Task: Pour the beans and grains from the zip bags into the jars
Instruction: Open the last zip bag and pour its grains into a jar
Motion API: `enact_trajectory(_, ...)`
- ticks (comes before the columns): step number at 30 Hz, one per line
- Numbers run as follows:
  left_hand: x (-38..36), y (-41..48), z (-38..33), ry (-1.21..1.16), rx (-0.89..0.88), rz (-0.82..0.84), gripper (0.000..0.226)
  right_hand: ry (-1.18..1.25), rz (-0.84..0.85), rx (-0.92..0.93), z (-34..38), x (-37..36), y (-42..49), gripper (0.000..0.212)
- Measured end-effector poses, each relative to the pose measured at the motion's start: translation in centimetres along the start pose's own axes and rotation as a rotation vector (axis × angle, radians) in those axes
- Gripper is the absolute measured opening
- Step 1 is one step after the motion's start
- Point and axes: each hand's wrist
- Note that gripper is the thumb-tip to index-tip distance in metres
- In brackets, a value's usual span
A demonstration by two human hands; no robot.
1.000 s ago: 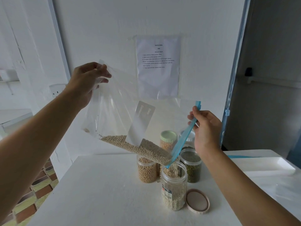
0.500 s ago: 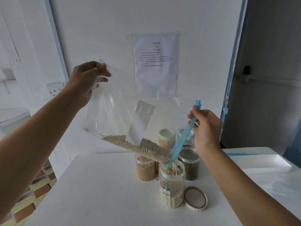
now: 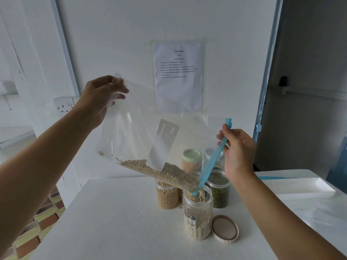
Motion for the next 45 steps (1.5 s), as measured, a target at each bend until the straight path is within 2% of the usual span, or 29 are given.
enact_trajectory(23, -1.1, -0.4, -0.7, 0.017, 0.001, 0.037, 0.020, -0.023, -0.019, 0.001, 0.1, 0.6, 0.3, 0.013)
enact_trajectory(45, -0.3, -0.5, -1.0, 0.044, 0.005, -0.003, 0.016, -0.039, -0.005, -0.013, -0.5, -0.2, -0.1, 0.016)
Point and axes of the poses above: each hand's wrist, its own y-axis towards the middle knuckle, its own x-axis out of the back of the hand, z = x × y, and after that the axes turned 5 degrees about -z, right-handed
